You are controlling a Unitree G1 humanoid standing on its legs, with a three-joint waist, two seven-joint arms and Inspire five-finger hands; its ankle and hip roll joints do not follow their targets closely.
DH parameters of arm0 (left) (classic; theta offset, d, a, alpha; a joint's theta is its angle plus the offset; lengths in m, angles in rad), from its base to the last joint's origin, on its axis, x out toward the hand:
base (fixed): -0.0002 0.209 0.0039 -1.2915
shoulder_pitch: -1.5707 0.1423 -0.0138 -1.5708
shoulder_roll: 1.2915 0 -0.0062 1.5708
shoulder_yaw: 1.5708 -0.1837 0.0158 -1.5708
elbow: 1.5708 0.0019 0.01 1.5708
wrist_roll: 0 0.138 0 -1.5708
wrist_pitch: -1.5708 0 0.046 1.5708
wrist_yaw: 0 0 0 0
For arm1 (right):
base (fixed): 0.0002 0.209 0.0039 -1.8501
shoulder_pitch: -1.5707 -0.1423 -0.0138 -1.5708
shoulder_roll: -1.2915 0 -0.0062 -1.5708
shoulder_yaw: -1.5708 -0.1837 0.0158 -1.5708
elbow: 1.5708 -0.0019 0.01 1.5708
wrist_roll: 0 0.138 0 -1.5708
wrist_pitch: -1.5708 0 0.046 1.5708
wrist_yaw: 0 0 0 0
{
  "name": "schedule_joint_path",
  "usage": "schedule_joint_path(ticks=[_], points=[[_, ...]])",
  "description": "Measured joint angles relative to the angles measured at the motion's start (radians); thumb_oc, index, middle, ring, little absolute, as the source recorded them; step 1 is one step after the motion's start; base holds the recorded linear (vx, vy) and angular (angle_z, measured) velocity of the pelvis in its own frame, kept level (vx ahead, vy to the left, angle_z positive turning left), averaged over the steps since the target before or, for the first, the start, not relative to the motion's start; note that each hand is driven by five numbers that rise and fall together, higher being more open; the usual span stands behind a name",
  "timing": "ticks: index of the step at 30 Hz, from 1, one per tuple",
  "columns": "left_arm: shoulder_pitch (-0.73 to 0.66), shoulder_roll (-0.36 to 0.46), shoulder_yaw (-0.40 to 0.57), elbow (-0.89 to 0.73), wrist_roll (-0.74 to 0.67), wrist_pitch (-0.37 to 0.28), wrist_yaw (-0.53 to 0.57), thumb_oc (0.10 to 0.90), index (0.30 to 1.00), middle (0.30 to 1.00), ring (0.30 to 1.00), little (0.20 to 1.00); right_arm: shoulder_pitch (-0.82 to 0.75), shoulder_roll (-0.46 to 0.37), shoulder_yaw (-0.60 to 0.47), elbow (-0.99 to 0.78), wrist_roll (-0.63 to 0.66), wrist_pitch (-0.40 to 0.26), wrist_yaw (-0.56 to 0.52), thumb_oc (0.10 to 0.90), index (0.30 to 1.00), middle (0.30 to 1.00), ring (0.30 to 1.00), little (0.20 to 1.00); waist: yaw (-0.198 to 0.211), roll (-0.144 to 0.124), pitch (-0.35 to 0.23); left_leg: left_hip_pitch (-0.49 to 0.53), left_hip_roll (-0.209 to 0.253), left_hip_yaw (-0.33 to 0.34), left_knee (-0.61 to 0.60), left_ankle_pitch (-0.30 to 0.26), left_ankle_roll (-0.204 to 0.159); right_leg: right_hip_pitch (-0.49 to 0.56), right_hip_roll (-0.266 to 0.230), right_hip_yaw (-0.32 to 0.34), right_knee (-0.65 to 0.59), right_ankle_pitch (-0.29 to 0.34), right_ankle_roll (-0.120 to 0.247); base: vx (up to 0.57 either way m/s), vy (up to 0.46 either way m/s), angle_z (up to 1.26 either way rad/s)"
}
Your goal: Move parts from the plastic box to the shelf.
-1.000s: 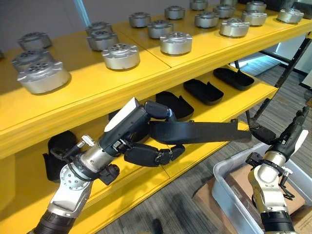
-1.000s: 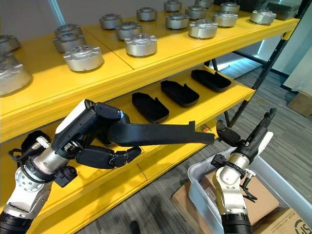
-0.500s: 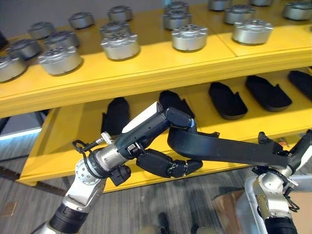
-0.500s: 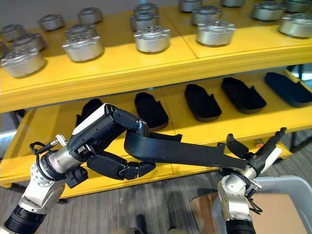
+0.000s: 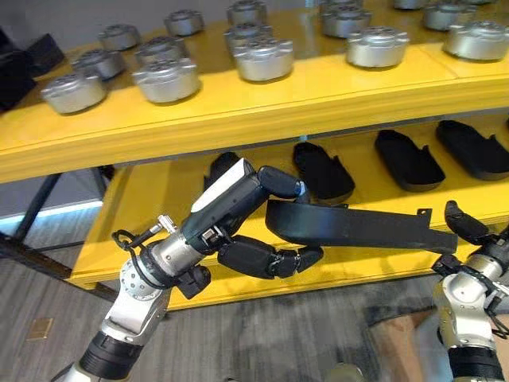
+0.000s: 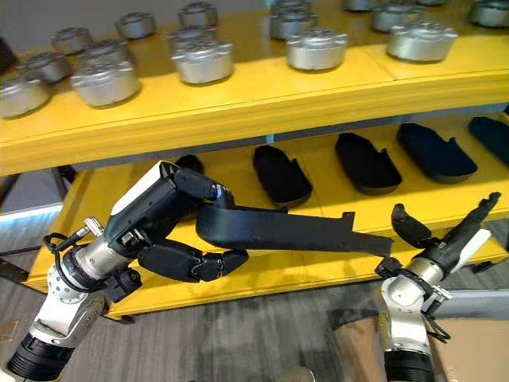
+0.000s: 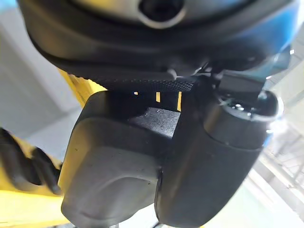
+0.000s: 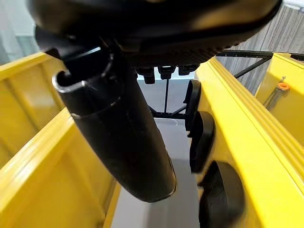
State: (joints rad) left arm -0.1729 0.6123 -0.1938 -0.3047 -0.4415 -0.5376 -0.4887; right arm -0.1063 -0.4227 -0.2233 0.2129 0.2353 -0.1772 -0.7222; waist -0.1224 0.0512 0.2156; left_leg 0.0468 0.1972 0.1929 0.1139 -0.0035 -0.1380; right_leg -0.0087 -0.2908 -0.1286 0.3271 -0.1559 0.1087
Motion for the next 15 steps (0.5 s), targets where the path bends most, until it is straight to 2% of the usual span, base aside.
schedule_joint_path(ticks=[1,2,5,7,12,13,14,15], points=[[0.0,0.01,0.001,0.007,0.0,-0.011,0.009,0.4,0.3,0.3,0.3,0.3,-0.004,0.012,0.007,0.001,0.0,0.003,0.006,0.9,1.0,1.0,1.0,1.0,0.016,-0.011,-0.002,-0.013,-0.022,0.0,-0.001,-0.004,0.019,0.006,0.008,0.003,-0.061,0.048,-0.018,-0.01,0.626,0.12],[0.002,0.012,0.001,0.009,0.001,-0.017,0.018,0.4,0.3,0.3,0.3,0.3,-0.01,0.013,0.009,0.001,0.0,0.006,0.013,0.9,1.0,1.0,1.0,1.0,0.023,-0.013,-0.001,-0.016,-0.039,0.002,0.0,-0.006,0.024,0.016,-0.01,-0.004,-0.076,0.064,0.008,0.0,0.353,0.05],[0.011,0.06,0.005,0.011,0.025,-0.037,0.073,0.4,0.3,0.3,0.3,0.3,-0.03,0.035,0.041,0.024,0.0,0.013,0.037,0.9,1.0,1.0,1.0,1.0,0.057,-0.014,-0.001,-0.026,-0.078,0.011,0.026,-0.031,0.058,0.049,-0.042,0.0,-0.14,0.108,0.013,0.02,0.41,0.03],[0.027,0.082,0.015,0.012,0.025,-0.053,0.092,0.4,0.3,0.3,0.3,0.3,-0.029,0.046,0.054,0.03,0.0,0.034,0.037,0.9,1.0,1.0,1.0,1.0,0.078,-0.014,-0.002,-0.029,-0.084,0.006,0.026,-0.03,0.06,0.07,-0.045,-0.014,-0.183,0.133,0.015,0.04,0.433,0.09],[0.065,0.08,0.065,0.012,0.036,-0.074,0.091,0.4,0.3,0.3,0.3,0.3,-0.019,0.067,0.049,0.029,0.0,0.036,0.022,0.9,1.0,1.0,1.0,1.0,0.098,-0.021,-0.007,-0.046,-0.101,-0.004,0.018,-0.017,0.068,0.09,-0.051,-0.036,-0.25,0.17,0.03,0.03,0.33,0.05],[0.072,0.079,0.074,0.012,0.033,-0.076,0.088,0.4,0.3,0.3,0.3,0.3,-0.016,0.069,0.048,0.029,0.0,0.036,0.02,0.9,1.0,1.0,1.0,1.0,0.099,-0.023,-0.006,-0.05,-0.107,-0.002,0.019,-0.015,0.071,0.085,-0.053,-0.048,-0.255,0.187,0.028,0.01,0.301,-0.11],[0.082,0.073,0.084,0.014,0.026,-0.076,0.087,0.4,0.3,0.3,0.3,0.3,-0.017,0.076,0.047,0.028,0.0,0.036,0.023,0.9,1.0,1.0,1.0,1.0,0.1,-0.023,-0.007,-0.05,-0.108,0.005,0.018,-0.017,0.076,0.06,-0.056,-0.079,-0.234,0.216,0.048,0.02,0.22,-0.46],[0.093,0.071,0.088,0.018,0.024,-0.074,0.086,0.4,0.3,0.3,0.3,0.3,-0.018,0.081,0.055,0.029,0.0,0.041,0.03,0.9,1.0,1.0,1.0,1.0,0.118,-0.019,-0.009,-0.039,-0.101,0.031,0.001,-0.016,0.077,0.028,-0.055,-0.086,-0.208,0.239,0.042,0.02,0.127,-0.58]])
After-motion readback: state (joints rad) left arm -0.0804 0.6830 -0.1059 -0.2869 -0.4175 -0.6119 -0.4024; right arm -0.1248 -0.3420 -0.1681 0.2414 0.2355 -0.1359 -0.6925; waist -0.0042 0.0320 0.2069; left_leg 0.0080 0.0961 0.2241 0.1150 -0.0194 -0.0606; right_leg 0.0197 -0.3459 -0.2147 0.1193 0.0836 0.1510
